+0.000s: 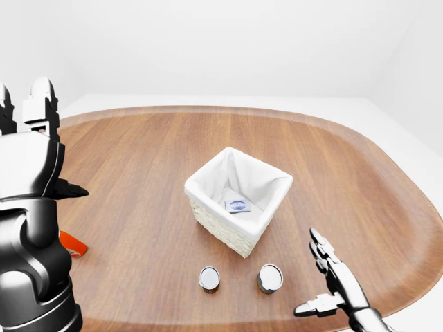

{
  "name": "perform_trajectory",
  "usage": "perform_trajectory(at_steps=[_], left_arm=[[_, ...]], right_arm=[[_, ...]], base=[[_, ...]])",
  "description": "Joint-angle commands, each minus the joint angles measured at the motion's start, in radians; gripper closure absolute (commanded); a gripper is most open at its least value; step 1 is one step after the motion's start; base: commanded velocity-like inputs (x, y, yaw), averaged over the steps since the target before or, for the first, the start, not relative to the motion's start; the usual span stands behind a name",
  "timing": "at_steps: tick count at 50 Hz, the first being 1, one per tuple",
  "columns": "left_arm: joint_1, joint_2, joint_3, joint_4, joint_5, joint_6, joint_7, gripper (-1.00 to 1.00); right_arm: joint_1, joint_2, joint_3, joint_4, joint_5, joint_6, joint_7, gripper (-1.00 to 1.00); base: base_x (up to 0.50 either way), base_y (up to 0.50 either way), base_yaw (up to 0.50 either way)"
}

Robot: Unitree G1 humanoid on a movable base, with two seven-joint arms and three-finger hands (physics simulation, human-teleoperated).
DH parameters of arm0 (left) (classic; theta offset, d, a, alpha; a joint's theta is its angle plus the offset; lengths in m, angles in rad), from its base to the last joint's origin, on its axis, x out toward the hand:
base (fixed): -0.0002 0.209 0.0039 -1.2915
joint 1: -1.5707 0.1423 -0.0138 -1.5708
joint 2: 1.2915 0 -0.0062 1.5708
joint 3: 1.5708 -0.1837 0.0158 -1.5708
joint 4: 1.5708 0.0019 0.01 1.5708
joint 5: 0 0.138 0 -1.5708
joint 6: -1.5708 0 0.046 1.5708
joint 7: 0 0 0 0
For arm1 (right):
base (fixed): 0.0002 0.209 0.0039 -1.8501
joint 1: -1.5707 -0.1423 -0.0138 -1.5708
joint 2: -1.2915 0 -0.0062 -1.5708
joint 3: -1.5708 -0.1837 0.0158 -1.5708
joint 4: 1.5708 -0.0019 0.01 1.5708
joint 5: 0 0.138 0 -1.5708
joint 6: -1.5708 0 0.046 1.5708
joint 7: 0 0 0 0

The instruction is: Pick up the alphabet soup and the cream cheese box, and put them in the basket.

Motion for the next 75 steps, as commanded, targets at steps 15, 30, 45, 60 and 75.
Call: perform_trajectory(at_steps=[15,30,45,60,75], left_arm=[[-0.003,0.0,-0.003,0.002,0.002,0.0,-0.004,-1.0],[-0.003,0.001,-0.001,-0.002,0.002,0.0,-0.006,-1.0],[-0.004,0.002,0.0,-0.003,0.003,0.0,-0.004,-1.0],[0.001,0.0,0.0,0.001,0.003,0.0,0.004,-1.0],[0.0,-0.002,0.0,0.001,0.007,0.0,0.002,-1.0]], right_arm=[[0.017,-0.02,0.059,0.057,-0.059,0.0,-0.007,-1.0],[0.011,-0.042,0.1,0.099,-0.107,0.0,-0.057,-1.0],[-0.016,-0.07,0.154,0.15,-0.148,0.0,-0.122,-1.0],[-0.031,-0.096,0.212,0.181,-0.168,0.0,-0.177,-1.0],[-0.058,-0.118,0.243,0.234,-0.183,0.0,-0.218,-1.0]], base=[[0.0,0.0,0.0],[0.0,0.0,0.0],[0.0,0.0,0.0],[0.0,0.0,0.0],[0.0,0.0,0.0]])
